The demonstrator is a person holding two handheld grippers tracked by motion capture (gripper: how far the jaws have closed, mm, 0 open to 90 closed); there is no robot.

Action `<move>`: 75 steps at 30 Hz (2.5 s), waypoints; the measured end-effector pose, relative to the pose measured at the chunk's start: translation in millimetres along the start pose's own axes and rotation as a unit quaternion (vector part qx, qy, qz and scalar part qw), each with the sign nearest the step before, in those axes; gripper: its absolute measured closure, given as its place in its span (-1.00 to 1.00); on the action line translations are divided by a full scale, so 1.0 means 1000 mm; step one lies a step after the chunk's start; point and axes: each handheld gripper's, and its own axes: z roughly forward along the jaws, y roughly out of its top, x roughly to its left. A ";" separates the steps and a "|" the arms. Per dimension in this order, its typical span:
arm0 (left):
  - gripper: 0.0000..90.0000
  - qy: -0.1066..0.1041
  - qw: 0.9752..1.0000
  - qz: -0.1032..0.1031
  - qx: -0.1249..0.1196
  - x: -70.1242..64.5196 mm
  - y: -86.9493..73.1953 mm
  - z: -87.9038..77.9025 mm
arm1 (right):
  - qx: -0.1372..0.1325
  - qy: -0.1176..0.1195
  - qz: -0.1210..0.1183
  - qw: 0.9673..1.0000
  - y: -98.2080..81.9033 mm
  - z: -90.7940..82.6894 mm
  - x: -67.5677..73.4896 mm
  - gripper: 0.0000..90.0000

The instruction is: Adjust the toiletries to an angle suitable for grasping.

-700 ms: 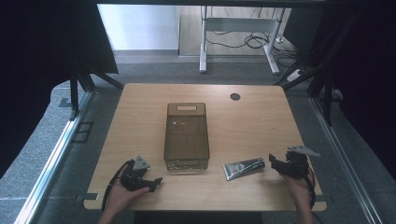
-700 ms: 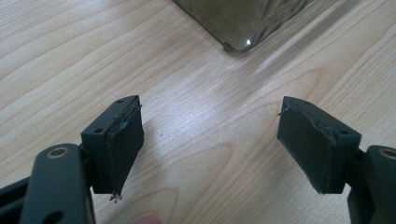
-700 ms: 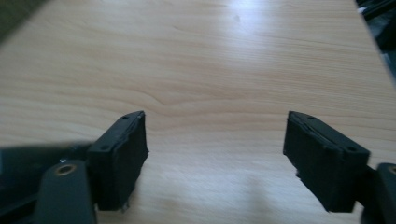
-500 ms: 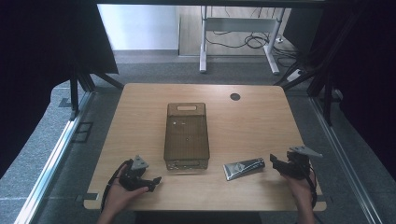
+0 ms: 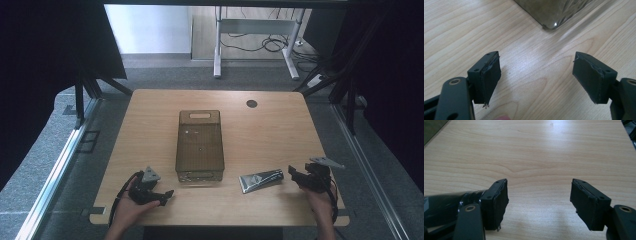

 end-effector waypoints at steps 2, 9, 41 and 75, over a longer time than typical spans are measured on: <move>-0.49 0.001 1.000 0.002 0.002 -0.001 0.000 0.001 | 0.002 0.004 0.002 1.000 0.000 0.000 0.001 -0.27; -0.49 0.008 1.000 -0.004 0.005 0.000 -0.002 0.000 | 0.010 0.049 -0.035 0.998 0.013 -0.007 0.012 -0.18; -0.49 -0.002 1.000 -0.008 -0.009 0.005 -0.002 -0.008 | 0.215 0.166 -0.256 0.928 0.086 0.019 0.123 0.99; -0.49 -0.006 1.000 -0.008 -0.002 0.003 -0.002 -0.003 | 0.293 0.157 -0.286 0.899 0.068 0.075 0.164 0.99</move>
